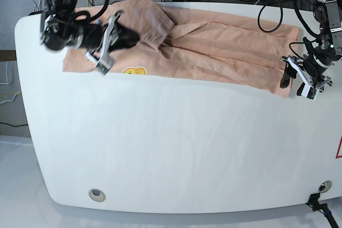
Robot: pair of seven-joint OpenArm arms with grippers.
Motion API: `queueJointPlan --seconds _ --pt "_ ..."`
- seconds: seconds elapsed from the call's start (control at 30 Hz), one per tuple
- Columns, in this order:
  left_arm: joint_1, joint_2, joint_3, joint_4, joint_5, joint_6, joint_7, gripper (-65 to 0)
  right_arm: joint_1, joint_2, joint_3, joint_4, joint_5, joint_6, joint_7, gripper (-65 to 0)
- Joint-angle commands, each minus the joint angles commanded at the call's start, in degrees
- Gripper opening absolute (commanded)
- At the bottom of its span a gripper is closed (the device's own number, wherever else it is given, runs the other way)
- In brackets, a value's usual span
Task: Fold the T-shirt properly
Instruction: 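Fold the sleeve over onto the shirt with the right gripper, then press the folded shirt flat with both grippers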
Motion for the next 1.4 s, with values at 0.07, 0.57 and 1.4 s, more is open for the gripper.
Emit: queueJointPlan --seconds 0.07,0.57,1.4 --pt "1.49 0.00 0.00 3.16 0.00 0.00 0.00 -29.6 1.32 0.18 0.09 0.09 -3.87 0.00 0.00 -54.3" --pt "15.47 5.45 0.00 16.62 0.26 -0.09 3.08 -53.4 0.00 -3.60 -0.09 -0.26 -22.95 0.00 1.63 -65.0" --pt "5.98 6.86 1.14 -3.52 0.26 -0.09 3.08 -61.9 8.35 -0.62 -3.08 -24.79 -31.74 0.00 14.20 -65.0"
